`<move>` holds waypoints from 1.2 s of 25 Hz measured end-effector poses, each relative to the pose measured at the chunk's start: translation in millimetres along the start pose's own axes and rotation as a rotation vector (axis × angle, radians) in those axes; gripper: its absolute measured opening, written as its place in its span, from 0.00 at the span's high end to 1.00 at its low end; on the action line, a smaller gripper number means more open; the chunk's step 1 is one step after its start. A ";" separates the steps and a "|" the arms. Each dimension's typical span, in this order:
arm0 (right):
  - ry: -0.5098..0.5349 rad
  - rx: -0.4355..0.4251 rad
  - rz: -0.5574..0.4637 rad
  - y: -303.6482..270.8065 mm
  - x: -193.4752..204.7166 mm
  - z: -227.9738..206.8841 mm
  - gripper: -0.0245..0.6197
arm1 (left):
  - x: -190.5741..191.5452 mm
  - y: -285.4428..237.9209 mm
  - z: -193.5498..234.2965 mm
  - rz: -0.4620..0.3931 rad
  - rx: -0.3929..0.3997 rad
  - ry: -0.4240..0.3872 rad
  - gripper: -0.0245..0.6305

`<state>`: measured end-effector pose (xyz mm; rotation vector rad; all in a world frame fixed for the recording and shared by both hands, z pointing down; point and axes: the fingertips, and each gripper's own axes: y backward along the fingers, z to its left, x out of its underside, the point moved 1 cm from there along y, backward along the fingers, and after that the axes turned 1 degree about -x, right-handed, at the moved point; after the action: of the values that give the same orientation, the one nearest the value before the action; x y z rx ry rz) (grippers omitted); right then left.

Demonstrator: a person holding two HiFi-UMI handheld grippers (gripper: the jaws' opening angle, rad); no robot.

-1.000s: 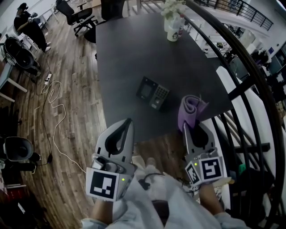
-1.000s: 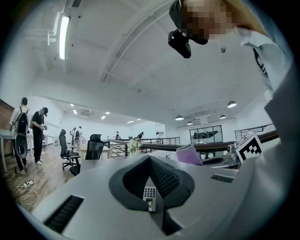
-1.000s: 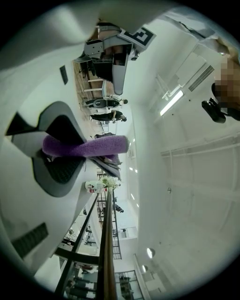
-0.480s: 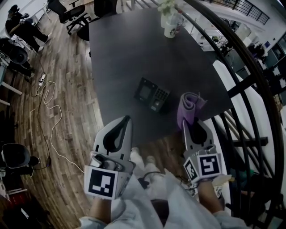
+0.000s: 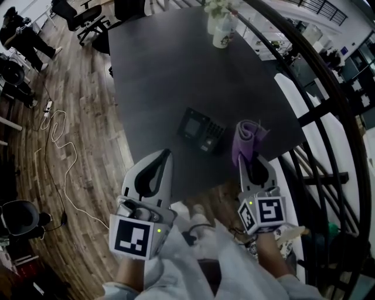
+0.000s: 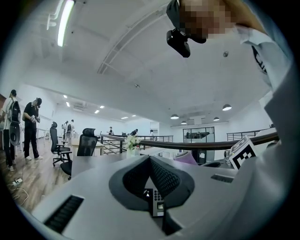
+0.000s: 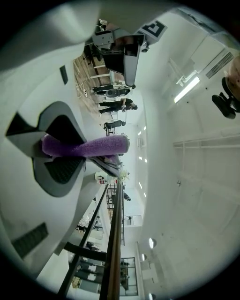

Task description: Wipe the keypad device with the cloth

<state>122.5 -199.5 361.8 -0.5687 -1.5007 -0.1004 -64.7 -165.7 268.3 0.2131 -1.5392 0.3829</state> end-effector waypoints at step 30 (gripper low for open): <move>-0.006 0.247 0.220 -98.0 56.9 -11.1 0.83 | 24.7 -32.7 71.0 0.056 0.080 0.047 0.95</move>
<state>98.2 -273.0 445.2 -0.5303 -1.4207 0.2544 -118.8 -219.5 298.3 0.2226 -1.4875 0.4916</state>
